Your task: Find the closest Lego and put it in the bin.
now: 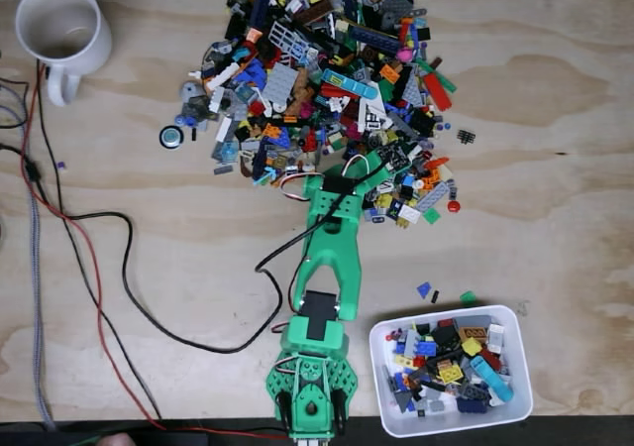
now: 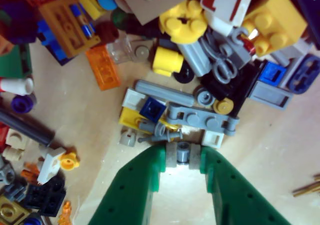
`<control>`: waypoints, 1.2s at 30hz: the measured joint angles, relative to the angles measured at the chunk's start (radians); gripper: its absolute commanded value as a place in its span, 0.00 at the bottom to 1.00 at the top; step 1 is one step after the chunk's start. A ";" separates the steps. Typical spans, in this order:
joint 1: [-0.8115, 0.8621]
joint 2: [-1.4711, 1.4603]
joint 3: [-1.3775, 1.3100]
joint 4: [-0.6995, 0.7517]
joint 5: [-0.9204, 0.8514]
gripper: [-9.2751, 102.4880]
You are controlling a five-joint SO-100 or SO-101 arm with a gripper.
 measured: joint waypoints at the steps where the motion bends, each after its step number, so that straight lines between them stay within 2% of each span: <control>1: 0.000 0.000 -0.003 0.006 0.000 0.10; 7: -0.008 0.084 -0.046 0.181 0.000 0.10; 11: 0.015 0.276 -0.147 0.385 -0.060 0.10; 14: 0.095 0.416 -0.219 0.526 -0.130 0.11; 18: 0.236 0.552 -0.255 0.621 -0.225 0.11; 22: 0.449 0.652 -0.244 0.638 -0.359 0.11; 32: 1.000 0.784 -0.052 0.571 -0.604 0.11; 36: 1.149 0.798 0.020 0.512 -0.681 0.11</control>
